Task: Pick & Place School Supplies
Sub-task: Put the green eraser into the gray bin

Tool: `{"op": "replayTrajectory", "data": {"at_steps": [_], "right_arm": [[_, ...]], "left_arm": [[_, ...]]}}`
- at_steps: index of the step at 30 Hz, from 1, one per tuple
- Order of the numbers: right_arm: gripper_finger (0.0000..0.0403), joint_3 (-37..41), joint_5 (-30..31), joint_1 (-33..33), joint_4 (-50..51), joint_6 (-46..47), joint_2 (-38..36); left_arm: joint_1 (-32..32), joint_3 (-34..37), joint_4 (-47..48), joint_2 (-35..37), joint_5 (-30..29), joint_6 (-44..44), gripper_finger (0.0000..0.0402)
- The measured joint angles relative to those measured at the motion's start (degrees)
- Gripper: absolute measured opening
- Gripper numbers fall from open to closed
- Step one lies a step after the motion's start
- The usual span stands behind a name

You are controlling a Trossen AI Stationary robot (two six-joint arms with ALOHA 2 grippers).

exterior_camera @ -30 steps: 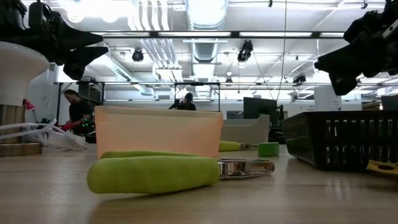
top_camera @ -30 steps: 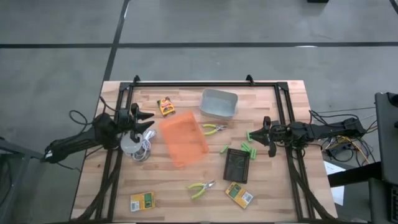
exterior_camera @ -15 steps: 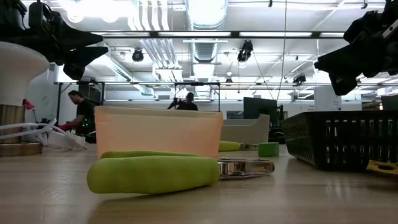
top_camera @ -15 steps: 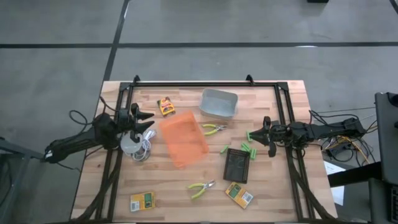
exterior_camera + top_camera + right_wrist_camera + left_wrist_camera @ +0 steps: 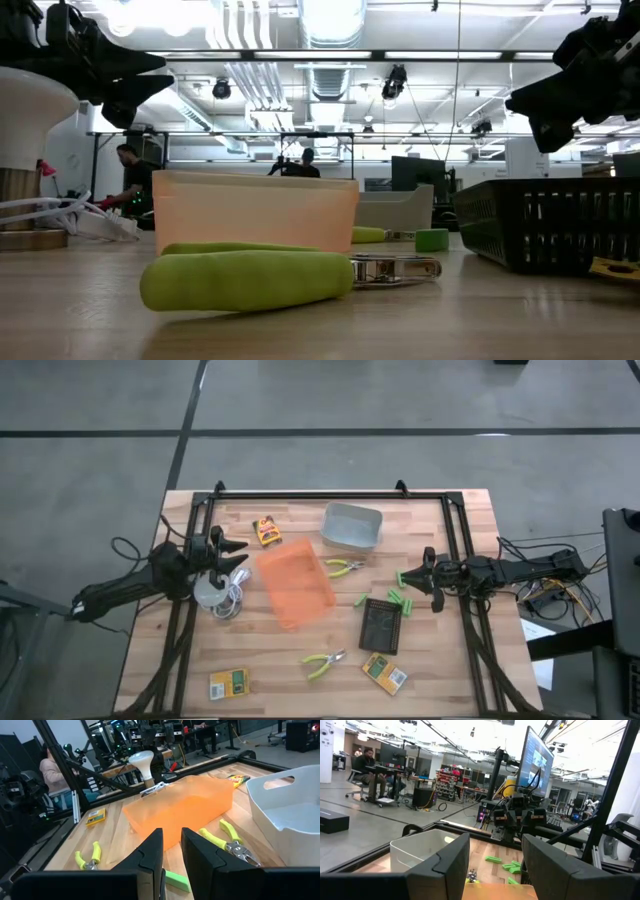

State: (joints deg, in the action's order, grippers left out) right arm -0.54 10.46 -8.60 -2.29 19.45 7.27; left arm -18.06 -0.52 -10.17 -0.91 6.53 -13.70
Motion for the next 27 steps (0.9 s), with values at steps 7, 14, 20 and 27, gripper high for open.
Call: {"op": "replayTrajectory", "data": {"at_steps": [7, 14, 20, 27], "right_arm": [[0.0068, -0.02, 0.17, 0.0, 0.0, 0.08, 0.0], [0.0068, 0.0, 1.96, 0.0, -0.56, 0.05, 0.02], [0.0068, -0.87, 3.55, 0.0, -3.9, -0.02, 0.01], [0.0068, -7.67, 6.63, 0.0, -0.67, -0.45, 0.21]], "left_arm": [[-0.01, 0.01, 0.0, 0.01, 0.0, 0.0, 0.0188], [0.0, -0.02, 0.0, 0.02, 0.0, 0.01, 0.0188], [-0.01, 0.01, 0.0, 0.0, -0.01, -0.01, 0.0188], [0.0, 0.0, 0.0, 0.0, 0.0, 0.0, 0.0188]]}}
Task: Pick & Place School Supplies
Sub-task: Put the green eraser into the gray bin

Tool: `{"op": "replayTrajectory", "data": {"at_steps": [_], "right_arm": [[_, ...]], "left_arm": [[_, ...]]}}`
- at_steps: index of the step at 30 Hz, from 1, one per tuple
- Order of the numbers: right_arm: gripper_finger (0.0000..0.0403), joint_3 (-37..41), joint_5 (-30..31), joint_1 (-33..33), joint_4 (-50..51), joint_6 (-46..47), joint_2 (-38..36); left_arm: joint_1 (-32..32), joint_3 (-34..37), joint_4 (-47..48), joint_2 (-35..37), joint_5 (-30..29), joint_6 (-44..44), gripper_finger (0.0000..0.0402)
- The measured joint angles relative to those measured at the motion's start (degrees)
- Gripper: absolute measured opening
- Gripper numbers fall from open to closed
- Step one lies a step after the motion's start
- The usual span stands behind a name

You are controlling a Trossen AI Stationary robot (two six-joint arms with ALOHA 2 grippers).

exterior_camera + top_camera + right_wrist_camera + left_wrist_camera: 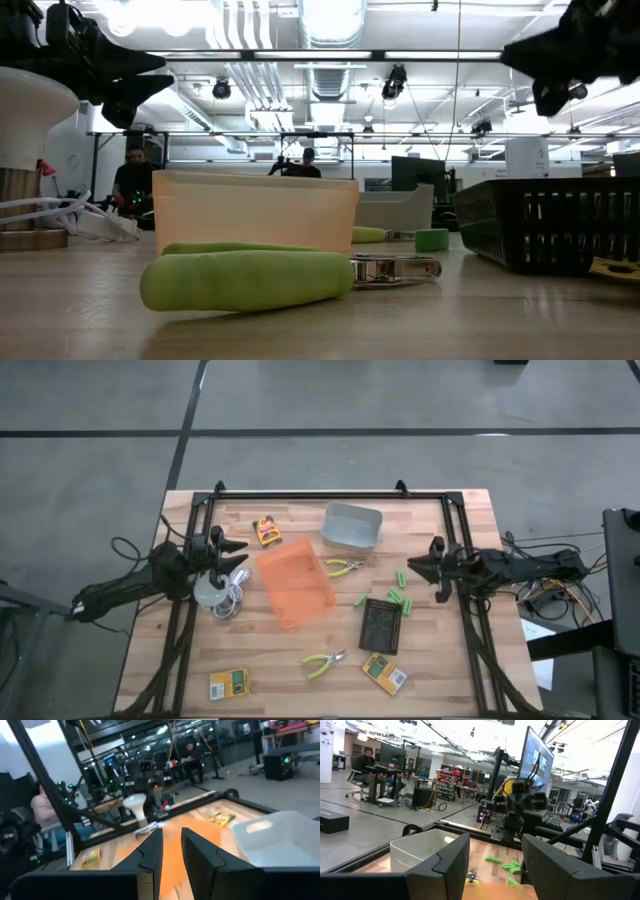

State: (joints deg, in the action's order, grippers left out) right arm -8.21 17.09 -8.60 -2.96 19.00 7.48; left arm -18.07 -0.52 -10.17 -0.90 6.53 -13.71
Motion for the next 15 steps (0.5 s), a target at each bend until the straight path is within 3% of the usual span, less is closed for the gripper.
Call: {"op": "replayTrajectory", "data": {"at_steps": [8, 15], "right_arm": [[0.0068, -12.62, 3.26, 0.01, 12.9, 3.63, 6.48], [0.0068, -24.44, 5.95, -0.02, 32.36, 22.78, 19.24]], "left_arm": [[0.0, 0.0, 0.0, 0.02, 0.0, 0.01, 0.0188], [-0.01, -0.01, 0.0, 0.0, 0.0, -0.01, 0.0188]]}}
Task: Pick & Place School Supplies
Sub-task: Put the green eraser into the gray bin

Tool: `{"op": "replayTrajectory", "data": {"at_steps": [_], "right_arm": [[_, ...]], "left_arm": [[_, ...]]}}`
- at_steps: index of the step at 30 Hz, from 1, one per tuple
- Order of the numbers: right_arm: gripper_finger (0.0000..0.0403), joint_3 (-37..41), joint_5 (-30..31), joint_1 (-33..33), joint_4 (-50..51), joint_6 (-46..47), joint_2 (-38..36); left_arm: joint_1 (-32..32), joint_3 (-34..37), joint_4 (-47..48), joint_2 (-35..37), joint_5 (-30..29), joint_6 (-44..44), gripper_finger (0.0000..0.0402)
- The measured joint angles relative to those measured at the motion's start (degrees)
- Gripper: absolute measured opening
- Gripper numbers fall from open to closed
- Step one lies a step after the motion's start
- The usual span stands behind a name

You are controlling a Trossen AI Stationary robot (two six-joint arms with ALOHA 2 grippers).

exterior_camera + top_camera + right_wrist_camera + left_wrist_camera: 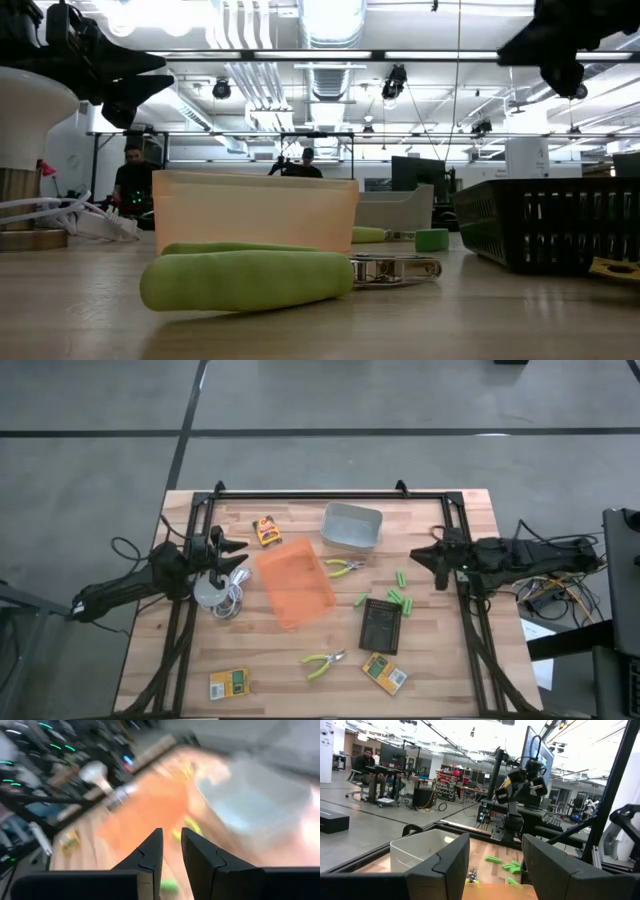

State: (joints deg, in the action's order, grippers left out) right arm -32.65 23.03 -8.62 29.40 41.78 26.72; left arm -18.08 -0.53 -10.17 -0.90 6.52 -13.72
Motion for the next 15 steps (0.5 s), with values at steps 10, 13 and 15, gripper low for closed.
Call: {"op": "replayTrajectory", "data": {"at_steps": [10, 13, 15], "right_arm": [[0.0068, -12.43, 10.11, 0.0, 20.1, 31.07, 19.38], [0.0068, -14.06, 9.19, 0.0, 21.43, 29.92, 23.42], [0.0068, -14.61, 7.26, 0.0, 21.53, 30.09, 25.67]], "left_arm": [[-0.01, 0.02, 0.0, 0.02, 0.02, 0.0, 0.0188], [0.01, 0.02, 0.0, -0.01, 0.0, 0.01, 0.0188], [-0.01, 0.01, 0.0, -0.01, 0.01, 0.0, 0.0188]]}}
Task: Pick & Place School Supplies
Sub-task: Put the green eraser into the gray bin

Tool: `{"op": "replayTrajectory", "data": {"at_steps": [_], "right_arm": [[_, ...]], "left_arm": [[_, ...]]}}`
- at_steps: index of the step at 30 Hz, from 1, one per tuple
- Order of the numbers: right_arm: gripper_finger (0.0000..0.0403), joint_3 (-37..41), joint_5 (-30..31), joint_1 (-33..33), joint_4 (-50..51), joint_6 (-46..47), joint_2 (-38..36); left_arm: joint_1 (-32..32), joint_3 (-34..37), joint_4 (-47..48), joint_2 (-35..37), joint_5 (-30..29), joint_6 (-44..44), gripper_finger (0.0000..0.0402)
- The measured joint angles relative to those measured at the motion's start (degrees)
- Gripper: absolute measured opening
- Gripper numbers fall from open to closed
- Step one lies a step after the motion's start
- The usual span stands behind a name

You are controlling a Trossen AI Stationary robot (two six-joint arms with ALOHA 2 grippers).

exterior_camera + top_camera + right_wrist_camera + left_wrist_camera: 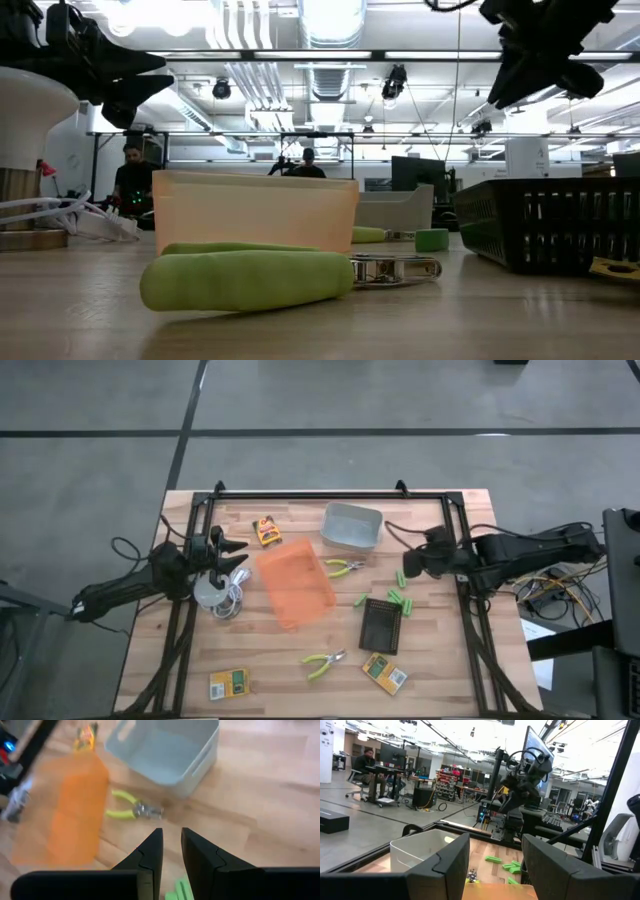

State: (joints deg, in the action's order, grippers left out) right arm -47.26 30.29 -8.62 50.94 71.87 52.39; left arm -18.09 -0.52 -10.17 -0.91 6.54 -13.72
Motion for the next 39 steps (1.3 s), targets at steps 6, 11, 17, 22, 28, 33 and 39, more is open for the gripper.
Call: {"op": "replayTrajectory", "data": {"at_steps": [6, 11, 17, 22, 28, 33, 39], "right_arm": [[0.0069, -0.42, -3.0, 0.2, 4.19, 12.46, 5.54], [0.0084, -0.4, -8.37, 0.74, 7.5, 13.97, 8.94], [0.0113, -0.37, -10.83, 0.76, 7.32, 9.18, 11.89], [0.014, -0.28, -10.81, 0.83, 7.21, 8.95, 14.5], [0.0146, 0.24, -10.83, 1.82, 7.19, 6.04, 19.85], [0.0136, 0.24, -11.06, 2.51, 5.75, 5.96, 24.38], [0.0134, 0.26, -11.11, 4.01, 2.57, 7.51, 28.04]], "left_arm": [[0.01, -0.01, 0.0, 0.0, 0.0, 0.01, 0.0188], [0.02, 0.01, 0.0, 0.02, -0.01, 0.0, 0.0188], [0.01, 0.0, 0.0, 0.02, -0.01, 0.0, 0.0188], [0.0, 0.0, 0.0, 0.01, -0.01, 0.0, 0.0188], [0.02, 0.01, 0.0, 0.0, -0.01, 0.0, 0.0188], [0.0, 0.01, 0.0, 0.0, -0.01, 0.0, 0.0188], [0.0, -0.01, 0.0, 0.0, -0.01, 0.0, 0.0188]]}}
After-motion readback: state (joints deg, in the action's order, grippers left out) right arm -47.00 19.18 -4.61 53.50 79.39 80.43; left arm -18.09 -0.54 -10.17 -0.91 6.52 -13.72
